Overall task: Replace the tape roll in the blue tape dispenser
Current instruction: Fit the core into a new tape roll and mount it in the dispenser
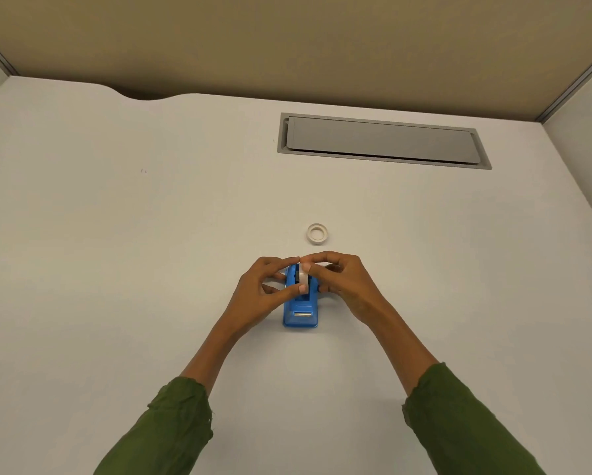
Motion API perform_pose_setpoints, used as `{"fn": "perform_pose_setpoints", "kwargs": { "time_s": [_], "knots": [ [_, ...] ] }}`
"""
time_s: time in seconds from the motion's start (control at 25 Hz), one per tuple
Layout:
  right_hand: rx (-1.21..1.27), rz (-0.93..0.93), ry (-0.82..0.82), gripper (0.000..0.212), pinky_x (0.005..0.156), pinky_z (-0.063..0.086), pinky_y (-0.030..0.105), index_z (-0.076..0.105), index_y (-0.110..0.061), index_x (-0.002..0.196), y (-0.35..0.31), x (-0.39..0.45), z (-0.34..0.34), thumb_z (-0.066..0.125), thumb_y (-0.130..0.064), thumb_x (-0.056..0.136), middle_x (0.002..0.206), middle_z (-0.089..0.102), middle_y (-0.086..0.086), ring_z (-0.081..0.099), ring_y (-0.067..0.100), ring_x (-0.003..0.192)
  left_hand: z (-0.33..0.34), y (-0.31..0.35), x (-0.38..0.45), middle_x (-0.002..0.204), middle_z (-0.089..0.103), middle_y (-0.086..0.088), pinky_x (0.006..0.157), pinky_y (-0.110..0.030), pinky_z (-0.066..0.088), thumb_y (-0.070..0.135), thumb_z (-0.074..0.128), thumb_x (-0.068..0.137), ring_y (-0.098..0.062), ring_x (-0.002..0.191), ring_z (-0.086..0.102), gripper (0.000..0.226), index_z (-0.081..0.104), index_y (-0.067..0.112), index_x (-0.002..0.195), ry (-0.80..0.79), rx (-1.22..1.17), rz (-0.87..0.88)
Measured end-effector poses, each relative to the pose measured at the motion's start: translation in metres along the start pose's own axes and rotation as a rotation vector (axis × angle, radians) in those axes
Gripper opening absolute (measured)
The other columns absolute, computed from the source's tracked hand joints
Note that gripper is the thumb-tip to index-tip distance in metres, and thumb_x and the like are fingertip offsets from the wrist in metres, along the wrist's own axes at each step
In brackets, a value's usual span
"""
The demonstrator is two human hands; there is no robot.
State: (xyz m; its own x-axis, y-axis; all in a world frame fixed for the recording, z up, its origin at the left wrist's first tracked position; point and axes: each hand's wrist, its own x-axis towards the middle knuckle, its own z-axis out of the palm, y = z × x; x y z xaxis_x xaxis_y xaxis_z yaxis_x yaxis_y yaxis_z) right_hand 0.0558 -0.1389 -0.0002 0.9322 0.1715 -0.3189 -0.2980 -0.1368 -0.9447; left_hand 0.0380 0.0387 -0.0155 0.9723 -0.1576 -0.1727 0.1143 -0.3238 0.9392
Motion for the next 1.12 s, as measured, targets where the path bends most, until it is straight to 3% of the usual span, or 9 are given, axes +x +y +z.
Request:
{"fn": "perform_pose_setpoints", "kwargs": {
  "time_s": [0.12,0.24,0.36,0.52,0.68,0.8,1.12],
  "knots": [
    [-0.031,-0.006,-0.087,0.026,0.066,0.057,0.029,0.068,-0.025,0.102,0.003,-0.004,-0.005,0.075,-0.024,0.077,0.086,0.07,0.009,0.063,0.015,0.075,0.001,0.001,0.001,0.112,0.055,0.007,0.066,-0.009,0.05,0.033,0.073,0.073,-0.002,0.089,0.059,0.043,0.057,0.037,0.113,0.009,0.006,0.01],
    [0.015,-0.018,-0.012,0.017,0.059,0.054,0.023,0.07,-0.023,0.094,0.005,-0.003,0.001,0.074,-0.021,0.077,0.077,0.069,0.007,0.061,0.012,0.069,0.002,0.0,0.0,0.114,0.056,0.005,0.066,-0.009,0.051,0.03,0.075,0.072,-0.002,0.089,0.059,0.046,0.057,0.035,0.114,0.008,-0.002,0.01],
    [0.038,0.007,0.073,0.006,0.061,0.054,0.026,0.071,-0.02,0.084,0.004,0.001,0.006,0.072,-0.022,0.079,0.083,0.072,0.008,0.061,0.013,0.071,0.001,0.0,-0.001,0.115,0.055,0.004,0.067,-0.01,0.051,0.028,0.078,0.069,-0.004,0.091,0.059,0.05,0.056,0.039,0.113,-0.013,-0.006,0.025],
    [0.027,0.005,0.133,0.007,0.06,0.053,0.026,0.071,-0.016,0.083,0.002,0.005,0.008,0.071,-0.023,0.08,0.082,0.07,0.0,0.061,0.015,0.074,0.001,0.001,-0.001,0.116,0.055,0.003,0.068,-0.011,0.052,0.03,0.075,0.073,-0.008,0.092,0.059,0.046,0.058,0.034,0.116,-0.01,0.012,0.018],
    [0.07,-0.037,0.016,0.017,0.073,0.057,0.034,0.071,-0.017,0.097,0.005,-0.003,0.001,0.07,-0.024,0.082,0.092,0.072,0.007,0.066,0.026,0.086,0.001,0.002,0.0,0.116,0.056,0.001,0.072,-0.015,0.05,0.031,0.07,0.078,-0.009,0.093,0.059,0.043,0.06,0.026,0.119,0.017,0.007,-0.004],
    [0.056,-0.043,-0.048,0.024,0.071,0.058,0.03,0.068,-0.018,0.104,0.007,-0.007,-0.002,0.071,-0.02,0.081,0.095,0.072,0.009,0.066,0.028,0.089,0.001,0.002,0.0,0.117,0.057,-0.001,0.071,-0.015,0.05,0.028,0.07,0.078,-0.01,0.091,0.059,0.043,0.06,0.022,0.119,0.03,-0.001,-0.001],
    [0.065,0.008,0.102,0.01,0.064,0.055,0.028,0.073,-0.018,0.087,0.007,0.003,0.008,0.072,-0.025,0.079,0.085,0.072,0.002,0.063,0.017,0.076,0.001,-0.001,-0.001,0.119,0.055,0.001,0.07,-0.012,0.053,0.026,0.078,0.07,-0.007,0.092,0.059,0.056,0.057,0.025,0.122,-0.007,0.013,0.014]
  ]
}}
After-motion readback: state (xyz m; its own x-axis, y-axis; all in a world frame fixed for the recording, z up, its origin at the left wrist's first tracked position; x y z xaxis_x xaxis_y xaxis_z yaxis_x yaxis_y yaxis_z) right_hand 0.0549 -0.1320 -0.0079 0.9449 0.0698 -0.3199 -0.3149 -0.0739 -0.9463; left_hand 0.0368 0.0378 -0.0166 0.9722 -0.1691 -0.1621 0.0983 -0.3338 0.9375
